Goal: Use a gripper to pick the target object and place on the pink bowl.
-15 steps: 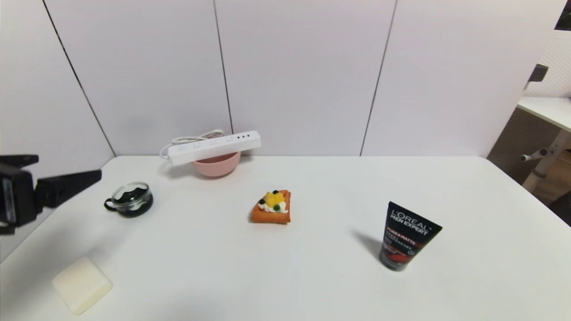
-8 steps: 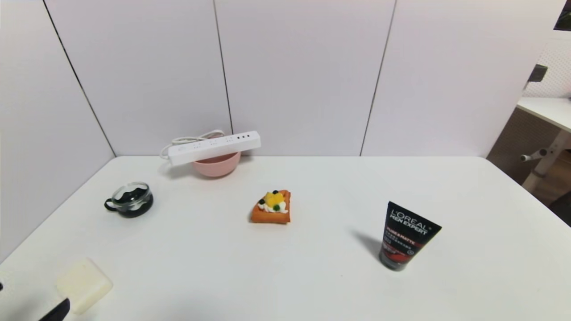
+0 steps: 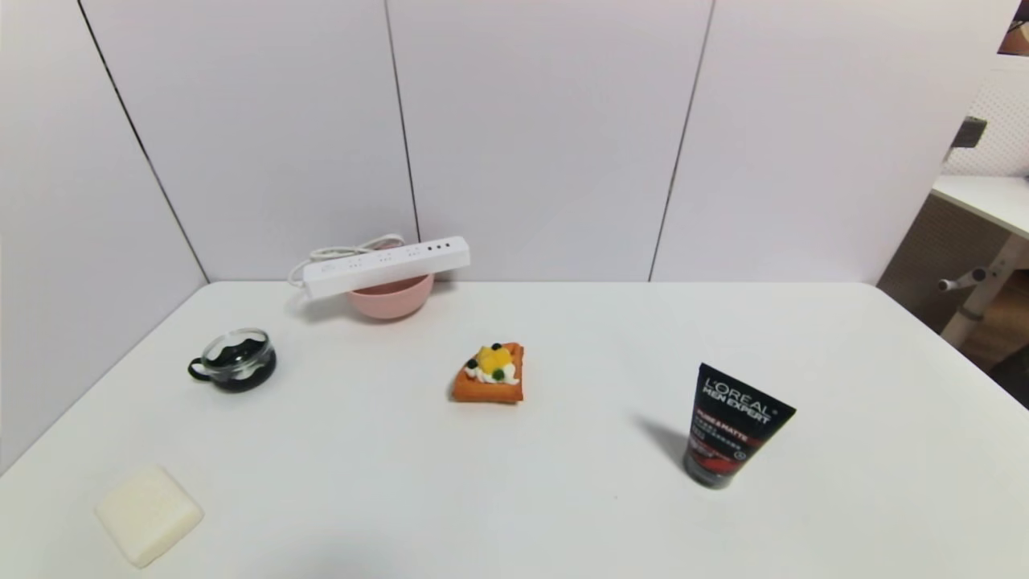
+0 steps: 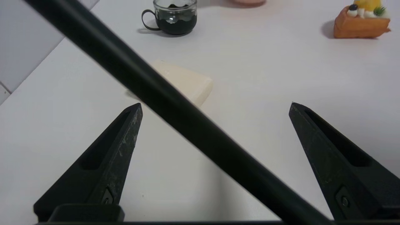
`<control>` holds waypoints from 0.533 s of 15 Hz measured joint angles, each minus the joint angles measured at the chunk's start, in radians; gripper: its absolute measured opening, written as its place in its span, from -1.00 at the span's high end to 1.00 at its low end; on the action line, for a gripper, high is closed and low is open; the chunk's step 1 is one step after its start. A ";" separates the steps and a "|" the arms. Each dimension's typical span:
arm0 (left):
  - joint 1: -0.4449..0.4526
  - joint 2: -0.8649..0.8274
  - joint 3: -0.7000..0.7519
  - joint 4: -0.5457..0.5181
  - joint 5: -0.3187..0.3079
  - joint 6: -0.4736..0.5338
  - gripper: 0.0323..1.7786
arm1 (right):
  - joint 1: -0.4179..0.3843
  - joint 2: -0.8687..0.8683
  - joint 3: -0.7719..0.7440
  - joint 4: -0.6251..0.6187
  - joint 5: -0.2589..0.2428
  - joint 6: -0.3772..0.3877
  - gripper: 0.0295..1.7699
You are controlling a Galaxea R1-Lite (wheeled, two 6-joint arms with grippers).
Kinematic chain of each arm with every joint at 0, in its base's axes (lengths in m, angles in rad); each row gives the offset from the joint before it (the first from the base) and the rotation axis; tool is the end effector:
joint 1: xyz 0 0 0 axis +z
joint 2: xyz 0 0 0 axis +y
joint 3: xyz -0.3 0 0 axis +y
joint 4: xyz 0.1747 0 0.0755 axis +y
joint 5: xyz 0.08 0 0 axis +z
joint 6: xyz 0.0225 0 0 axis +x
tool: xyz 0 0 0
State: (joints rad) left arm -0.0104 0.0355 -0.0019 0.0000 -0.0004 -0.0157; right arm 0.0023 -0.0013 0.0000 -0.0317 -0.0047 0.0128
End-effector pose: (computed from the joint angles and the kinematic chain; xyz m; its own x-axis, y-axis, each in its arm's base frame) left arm -0.0202 0.0002 0.0768 0.9994 -0.0108 -0.0336 0.0103 0.9998 -0.0157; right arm -0.0230 -0.0002 0.0787 0.9995 -0.0024 0.0330 0.0020 0.9999 0.0129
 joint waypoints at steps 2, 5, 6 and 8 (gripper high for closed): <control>0.001 -0.024 0.001 0.000 0.000 -0.001 -0.90 | -0.001 0.000 0.000 0.000 0.000 0.000 -0.93; 0.001 -0.036 0.002 0.000 0.000 -0.001 -0.90 | -0.001 0.000 0.000 0.000 0.000 0.000 -0.93; 0.001 -0.037 0.002 0.000 0.000 -0.001 -0.90 | -0.001 0.000 0.000 0.000 0.000 0.001 -0.93; 0.001 -0.038 0.002 0.000 0.000 -0.001 -0.90 | 0.000 0.000 0.000 0.000 0.000 0.000 -0.93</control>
State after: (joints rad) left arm -0.0091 -0.0023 0.0000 0.0000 0.0000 -0.0164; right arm 0.0023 -0.0013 0.0000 -0.0317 -0.0047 0.0128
